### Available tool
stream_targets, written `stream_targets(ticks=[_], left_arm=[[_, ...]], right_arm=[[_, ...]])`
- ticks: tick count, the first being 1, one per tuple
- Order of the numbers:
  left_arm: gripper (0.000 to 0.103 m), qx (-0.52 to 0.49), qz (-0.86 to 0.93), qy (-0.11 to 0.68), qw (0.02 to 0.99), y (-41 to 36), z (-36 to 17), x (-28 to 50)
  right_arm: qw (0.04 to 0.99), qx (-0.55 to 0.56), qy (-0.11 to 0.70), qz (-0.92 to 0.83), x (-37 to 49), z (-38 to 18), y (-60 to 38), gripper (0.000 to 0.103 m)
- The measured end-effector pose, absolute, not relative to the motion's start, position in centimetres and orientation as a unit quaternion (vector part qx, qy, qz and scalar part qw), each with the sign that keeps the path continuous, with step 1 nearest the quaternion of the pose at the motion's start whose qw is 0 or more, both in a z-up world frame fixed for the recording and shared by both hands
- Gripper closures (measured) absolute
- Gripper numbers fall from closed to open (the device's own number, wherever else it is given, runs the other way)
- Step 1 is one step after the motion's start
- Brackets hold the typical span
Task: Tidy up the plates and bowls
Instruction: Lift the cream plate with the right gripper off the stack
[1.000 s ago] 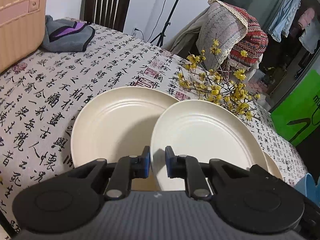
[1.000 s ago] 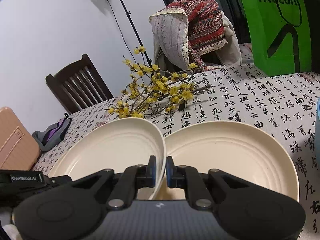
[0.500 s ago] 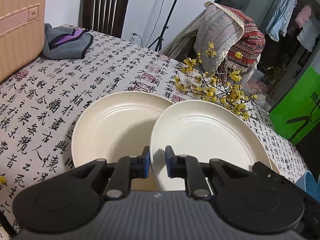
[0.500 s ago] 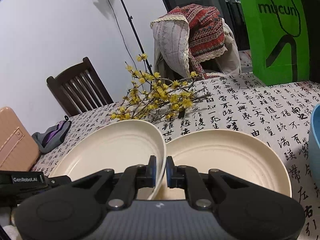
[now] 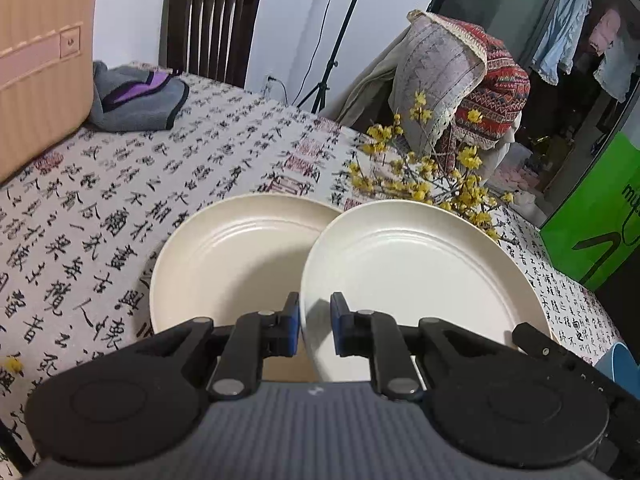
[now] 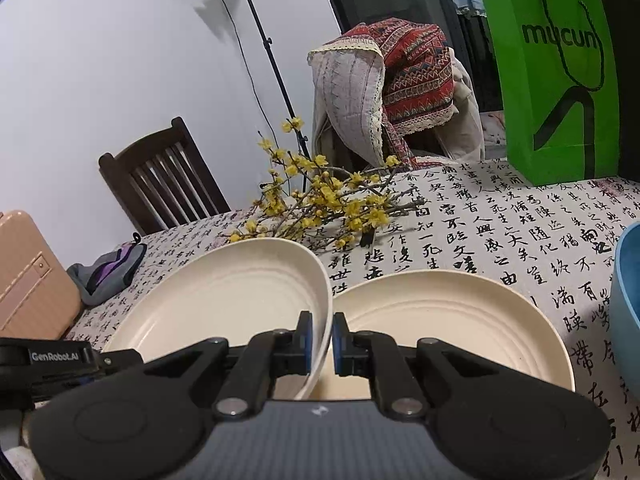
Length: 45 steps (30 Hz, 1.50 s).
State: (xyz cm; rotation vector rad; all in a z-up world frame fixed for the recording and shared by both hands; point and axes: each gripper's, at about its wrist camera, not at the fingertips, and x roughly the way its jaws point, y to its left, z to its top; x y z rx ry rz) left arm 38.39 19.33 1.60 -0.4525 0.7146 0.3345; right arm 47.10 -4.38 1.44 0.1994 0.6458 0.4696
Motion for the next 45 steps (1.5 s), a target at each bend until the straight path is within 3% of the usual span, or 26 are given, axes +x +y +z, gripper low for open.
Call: stream_targets(ticks=[45], left_arm=[[0.089,-0.229,0.146,0.301,0.914,16.9,7.1,29.2]], right_arm=[[0.913,0.127,0.291,0.255,39.7,6.7,-8.2,0.094]])
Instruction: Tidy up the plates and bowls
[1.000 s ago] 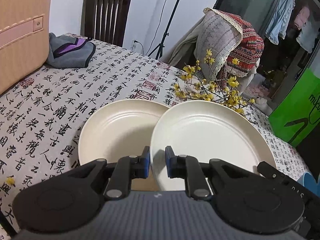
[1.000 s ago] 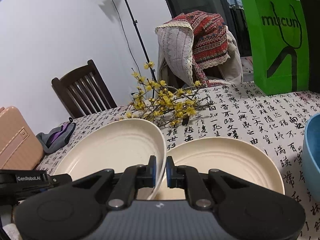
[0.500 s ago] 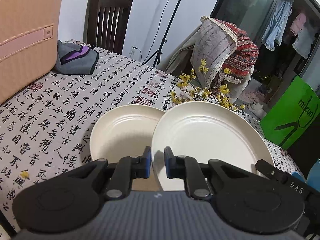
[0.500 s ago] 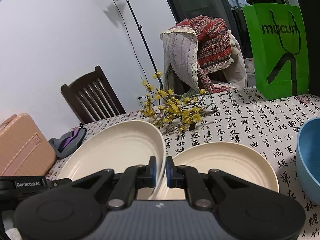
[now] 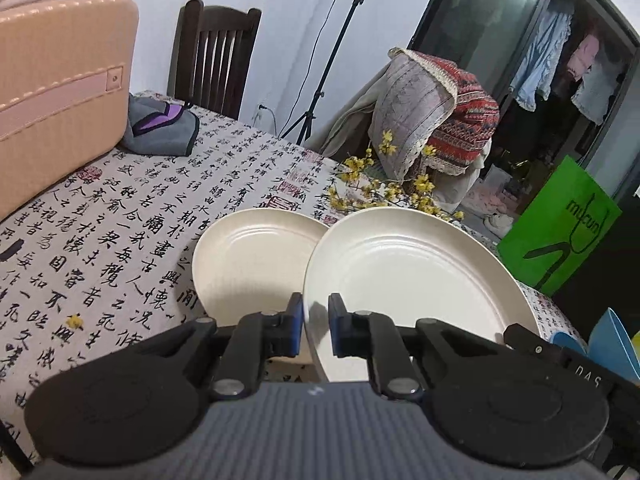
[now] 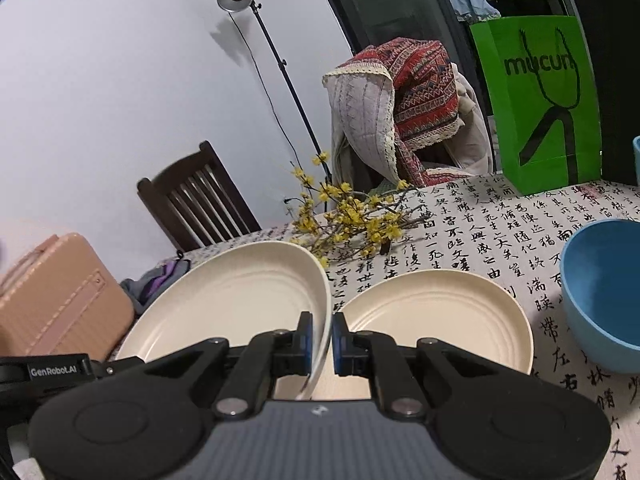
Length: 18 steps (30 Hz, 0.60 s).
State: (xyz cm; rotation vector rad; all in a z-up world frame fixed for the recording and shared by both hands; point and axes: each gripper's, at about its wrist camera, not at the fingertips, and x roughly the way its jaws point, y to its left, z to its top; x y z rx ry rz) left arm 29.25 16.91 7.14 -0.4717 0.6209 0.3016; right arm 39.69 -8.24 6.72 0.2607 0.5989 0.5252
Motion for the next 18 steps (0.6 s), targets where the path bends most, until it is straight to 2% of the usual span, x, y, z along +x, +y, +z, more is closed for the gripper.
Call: stream_targets(ticks=[18], left_arm=[[0.089,-0.213,0.142,0.282,0.925,13.4,9.5,23.7]], right_arm=[[0.919,0.137,0.274,0.248,33.7,8.1,-11.7,0.094]])
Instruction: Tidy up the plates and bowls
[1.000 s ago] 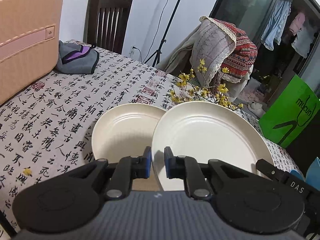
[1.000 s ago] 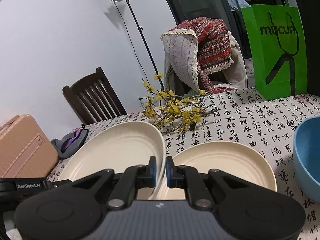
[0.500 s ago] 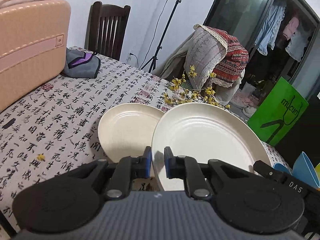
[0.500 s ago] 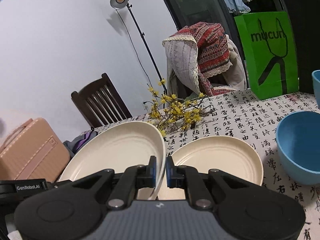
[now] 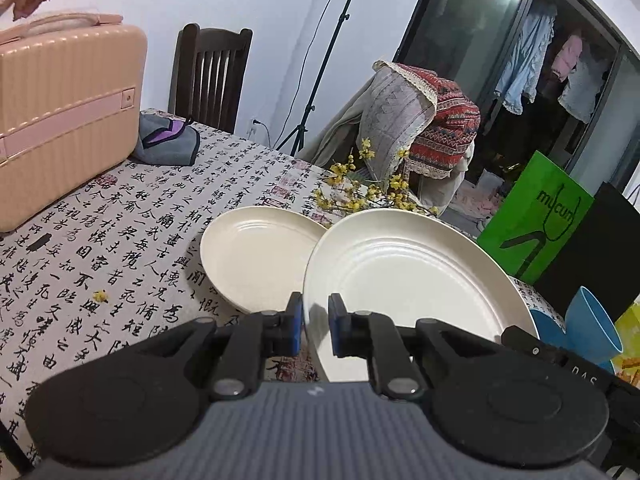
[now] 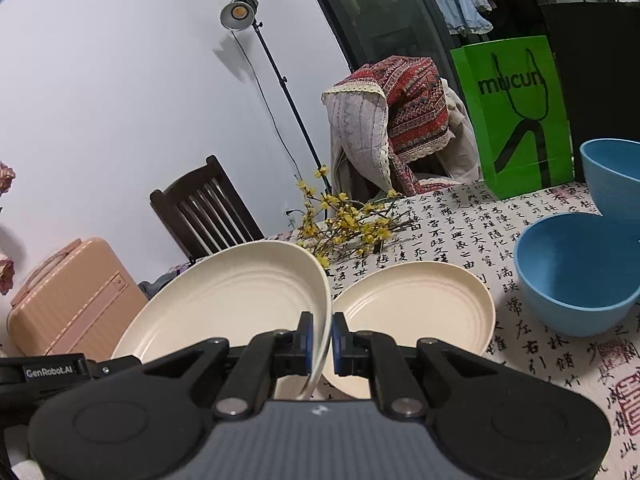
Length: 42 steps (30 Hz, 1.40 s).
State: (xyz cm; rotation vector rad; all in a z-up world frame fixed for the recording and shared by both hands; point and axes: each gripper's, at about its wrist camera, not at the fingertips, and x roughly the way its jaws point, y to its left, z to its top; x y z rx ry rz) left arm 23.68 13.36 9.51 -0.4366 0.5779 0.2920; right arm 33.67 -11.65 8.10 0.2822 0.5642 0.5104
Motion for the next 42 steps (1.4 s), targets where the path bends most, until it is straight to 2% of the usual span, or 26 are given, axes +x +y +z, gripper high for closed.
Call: stream_targets(ticks=[42], left_arm=[[0.089,-0.198,0.069,0.272,0.939,8.6,9.0,18.2]], right_arm=[[0.935,0.159,0.242,0.206,26.4,7.9,-18.0,0.094]])
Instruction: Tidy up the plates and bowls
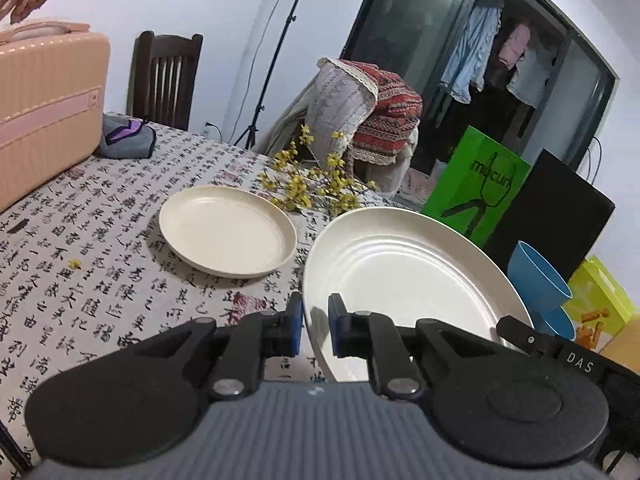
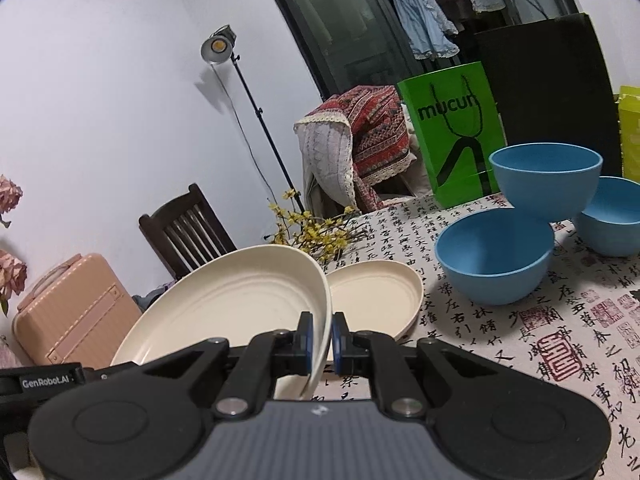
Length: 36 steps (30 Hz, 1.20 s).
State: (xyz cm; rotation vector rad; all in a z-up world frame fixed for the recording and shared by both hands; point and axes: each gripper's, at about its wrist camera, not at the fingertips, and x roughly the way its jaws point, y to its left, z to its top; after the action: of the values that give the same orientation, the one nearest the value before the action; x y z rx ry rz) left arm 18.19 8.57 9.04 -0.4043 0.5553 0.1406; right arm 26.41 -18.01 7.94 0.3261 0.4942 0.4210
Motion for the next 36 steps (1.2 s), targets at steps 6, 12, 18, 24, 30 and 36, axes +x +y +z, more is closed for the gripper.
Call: stream_targets(ticks=[6,12,18,24,30,36], left_arm=[[0.089,-0.198,0.06,0.274,0.939,8.0,8.7,17.7],[0.089,-0.198,0.053,0.273,0.94,7.6,8.6,17.0],[0.089,-0.197,0.044,0.273,0.941,6.7,8.4,16.3],[0.089,-0.189,0.033,0.267,0.944,5.5,8.7,15.5],[0.089,-0.188,0.023,0.264,0.946,4.5,8.6,14.8],[0.089,-0.191,0.018,0.263,0.946,4.0,8.5,14.1]], right_arm=[[0.935,0.165,0.242,0.2,25.6,7.5,-18.7,0.094],[0.937,0.164,0.239,0.196,24.7,7.2,-19.4,0.094],[0.938,0.165,0.239,0.189,23.7,6.9,-20.4,0.094],[0.938,0.17,0.238,0.184,22.8,6.6,-21.7,0.094],[0.94,0.174,0.233,0.177,21.8,6.6,-22.9,0.094],[0.941,0.173,0.231,0.176,21.2,6.6,-23.5,0.094]])
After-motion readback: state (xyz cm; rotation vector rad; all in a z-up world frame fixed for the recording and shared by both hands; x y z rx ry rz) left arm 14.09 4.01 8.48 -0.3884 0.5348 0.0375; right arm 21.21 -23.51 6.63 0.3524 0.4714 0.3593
